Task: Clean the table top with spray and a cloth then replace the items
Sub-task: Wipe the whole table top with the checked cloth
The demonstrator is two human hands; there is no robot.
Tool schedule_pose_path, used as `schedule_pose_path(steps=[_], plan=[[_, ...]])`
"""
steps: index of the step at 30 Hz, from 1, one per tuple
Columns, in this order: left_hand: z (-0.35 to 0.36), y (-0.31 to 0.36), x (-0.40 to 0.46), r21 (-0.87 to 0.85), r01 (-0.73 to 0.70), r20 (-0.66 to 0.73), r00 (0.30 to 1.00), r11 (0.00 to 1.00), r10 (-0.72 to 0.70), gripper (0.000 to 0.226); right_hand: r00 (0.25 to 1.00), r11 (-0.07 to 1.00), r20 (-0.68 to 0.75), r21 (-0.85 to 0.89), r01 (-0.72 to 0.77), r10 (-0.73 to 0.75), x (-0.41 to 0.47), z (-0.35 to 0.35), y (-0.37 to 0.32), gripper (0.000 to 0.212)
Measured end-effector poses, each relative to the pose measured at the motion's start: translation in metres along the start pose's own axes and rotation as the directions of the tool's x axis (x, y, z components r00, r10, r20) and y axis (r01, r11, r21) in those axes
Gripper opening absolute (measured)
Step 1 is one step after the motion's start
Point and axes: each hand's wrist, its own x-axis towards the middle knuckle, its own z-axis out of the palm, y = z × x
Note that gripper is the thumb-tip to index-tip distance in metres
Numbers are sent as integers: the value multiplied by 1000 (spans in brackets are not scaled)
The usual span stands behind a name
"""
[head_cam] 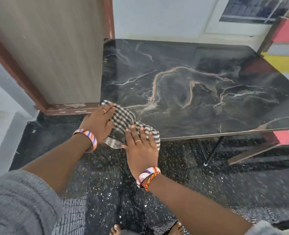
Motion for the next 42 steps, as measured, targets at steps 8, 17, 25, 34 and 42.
schedule_pose_path(steps=[8, 17, 25, 34, 42], plan=[[-39, -9, -2, -422, 361, 87, 929, 831, -359, 43, 970, 949, -84, 202, 242, -230, 0, -7, -41, 37], [-106, 6, 9, -617, 493, 533, 835, 614, -135, 88, 946, 450, 319, 837, -312, 64, 28, -58, -3, 101], [-132, 52, 10, -754, 155, 488, 783, 638, 386, 61, 735, 514, 594, 764, -390, -325, 52, -94, 38, 79], [-116, 110, 20, -566, 59, 530, 790, 822, 308, 52, 498, 589, 836, 528, -612, -232, 20, -120, 140, 33], [-65, 183, 53, -532, 68, 603, 731, 844, 321, 60, 432, 679, 902, 316, -663, 2, -6, -132, 230, 14]])
